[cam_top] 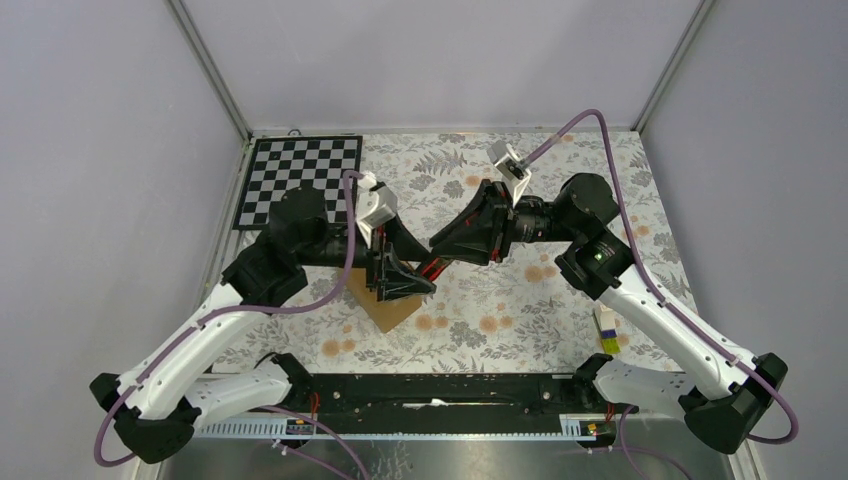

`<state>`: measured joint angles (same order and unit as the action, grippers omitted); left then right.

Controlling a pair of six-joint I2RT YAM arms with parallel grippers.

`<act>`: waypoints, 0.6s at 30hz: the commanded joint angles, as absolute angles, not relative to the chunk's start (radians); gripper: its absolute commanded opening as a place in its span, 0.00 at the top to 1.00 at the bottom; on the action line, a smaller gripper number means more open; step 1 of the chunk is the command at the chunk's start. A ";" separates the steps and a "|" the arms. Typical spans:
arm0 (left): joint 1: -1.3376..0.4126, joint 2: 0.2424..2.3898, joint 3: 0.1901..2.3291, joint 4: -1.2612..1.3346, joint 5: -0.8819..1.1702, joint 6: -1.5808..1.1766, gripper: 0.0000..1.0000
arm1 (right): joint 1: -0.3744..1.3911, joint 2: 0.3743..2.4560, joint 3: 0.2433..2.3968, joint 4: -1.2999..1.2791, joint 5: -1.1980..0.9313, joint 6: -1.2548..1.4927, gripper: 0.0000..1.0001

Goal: Unpack the express box
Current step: Adjust the knife.

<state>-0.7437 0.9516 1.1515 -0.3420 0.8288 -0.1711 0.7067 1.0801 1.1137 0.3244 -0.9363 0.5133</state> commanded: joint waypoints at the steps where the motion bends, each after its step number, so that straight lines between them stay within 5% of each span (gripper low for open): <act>1: -0.779 0.972 1.193 -0.299 0.782 -0.110 0.43 | 0.703 1.064 1.164 0.345 -0.921 0.493 1.00; 4: -0.791 0.980 1.187 -0.269 0.746 -0.105 0.68 | 0.703 1.060 1.158 0.325 -0.904 0.476 1.00; 6: -0.794 0.982 1.187 -0.261 0.707 -0.100 0.99 | 0.706 1.060 1.155 0.303 -0.883 0.466 0.99; 7: -0.795 0.980 1.183 -0.261 0.680 -0.097 1.00 | 0.706 1.058 1.153 0.289 -0.864 0.465 0.94; 8: -0.797 0.976 1.177 -0.260 0.648 -0.085 1.00 | 0.706 1.053 1.151 0.273 -0.836 0.464 0.77; 9: -0.800 0.968 1.170 -0.261 0.606 -0.074 1.00 | 0.706 1.046 1.147 0.252 -0.797 0.466 0.45; 11: -0.802 0.954 1.147 -0.261 0.516 -0.035 1.00 | 0.706 1.025 1.150 0.199 -0.687 0.490 0.08; 12: -0.804 0.951 1.137 -0.261 0.458 -0.015 1.00 | 0.706 1.016 1.156 0.150 -0.615 0.508 0.01; 18: -0.908 0.932 1.049 -0.215 0.035 0.244 1.00 | 0.706 0.962 1.199 -0.112 -0.297 0.684 0.00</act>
